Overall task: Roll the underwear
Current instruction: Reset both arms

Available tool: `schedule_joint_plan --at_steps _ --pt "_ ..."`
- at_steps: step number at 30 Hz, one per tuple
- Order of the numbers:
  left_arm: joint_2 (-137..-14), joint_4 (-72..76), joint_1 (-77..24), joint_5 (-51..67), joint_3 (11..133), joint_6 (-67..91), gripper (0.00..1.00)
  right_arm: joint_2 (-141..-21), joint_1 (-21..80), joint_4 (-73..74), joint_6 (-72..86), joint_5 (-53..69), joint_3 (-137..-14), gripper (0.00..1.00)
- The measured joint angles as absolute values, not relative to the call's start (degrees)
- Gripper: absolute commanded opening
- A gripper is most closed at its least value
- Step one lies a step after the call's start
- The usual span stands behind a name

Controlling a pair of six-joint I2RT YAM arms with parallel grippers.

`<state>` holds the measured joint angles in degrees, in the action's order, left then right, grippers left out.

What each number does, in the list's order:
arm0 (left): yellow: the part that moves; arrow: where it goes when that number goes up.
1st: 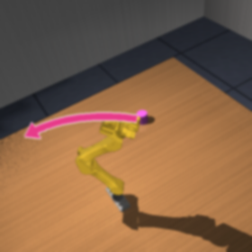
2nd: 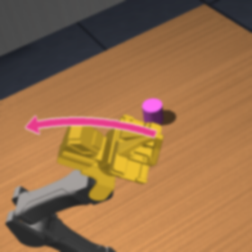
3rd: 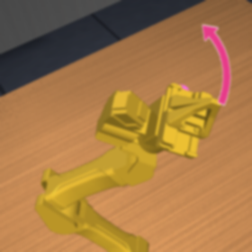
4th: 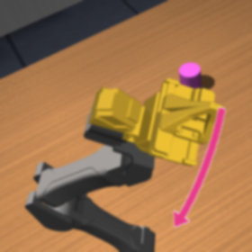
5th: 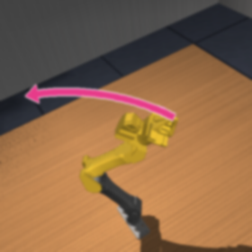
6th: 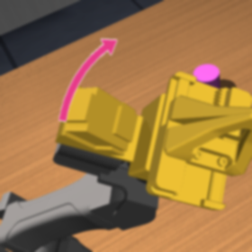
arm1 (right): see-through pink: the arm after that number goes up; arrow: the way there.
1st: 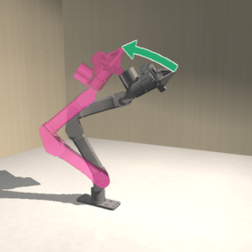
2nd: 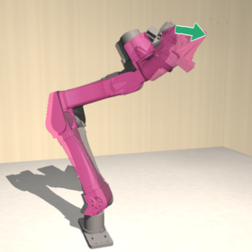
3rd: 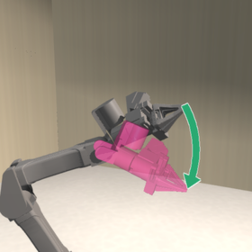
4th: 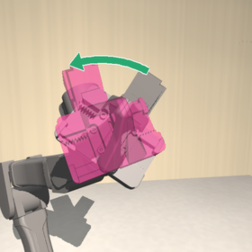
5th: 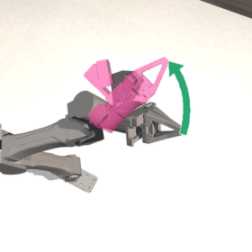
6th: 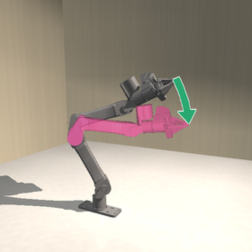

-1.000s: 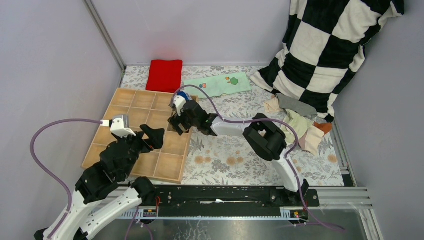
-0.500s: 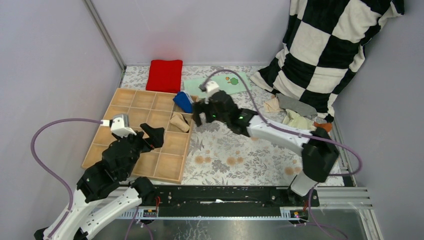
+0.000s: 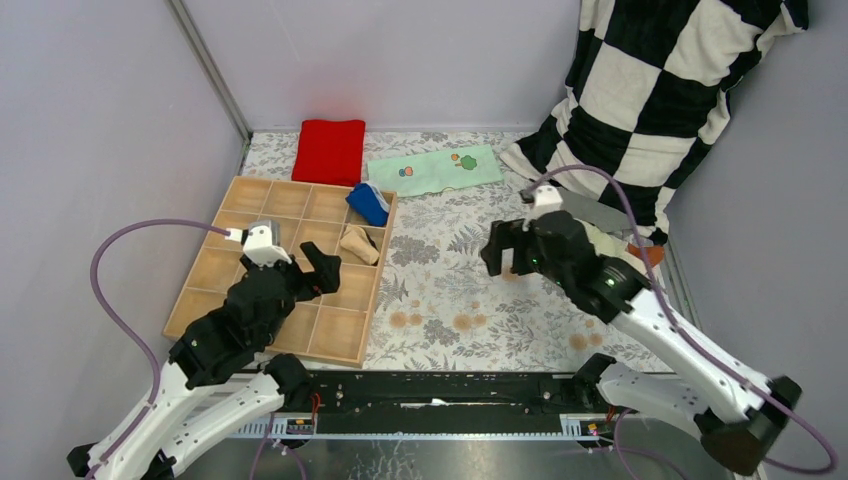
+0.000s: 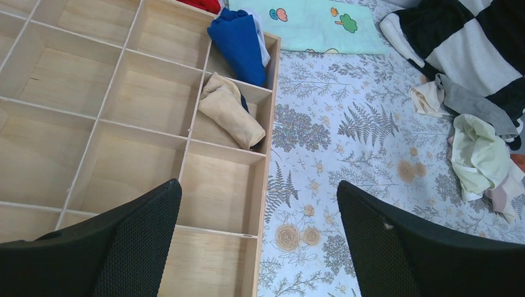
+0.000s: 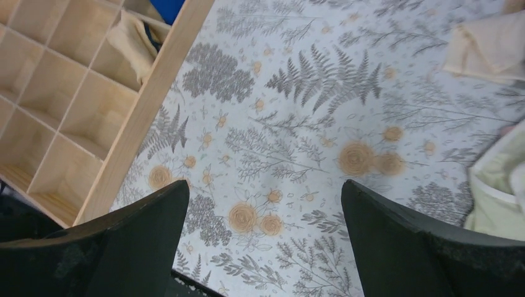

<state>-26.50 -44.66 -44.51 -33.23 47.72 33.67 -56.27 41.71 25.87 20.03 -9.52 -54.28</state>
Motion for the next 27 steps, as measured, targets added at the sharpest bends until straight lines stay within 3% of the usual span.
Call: schedule_joint_plan --at_steps 13,27 --pt "-21.6 -44.7 -44.5 -33.7 47.7 33.8 0.99 -32.0 41.6 31.6 20.2 -26.2 -48.6 1.0" --pt "-21.8 -44.7 -44.4 -34.2 47.7 34.0 0.99 -25.1 41.6 31.4 15.2 -31.4 -44.1 1.0"
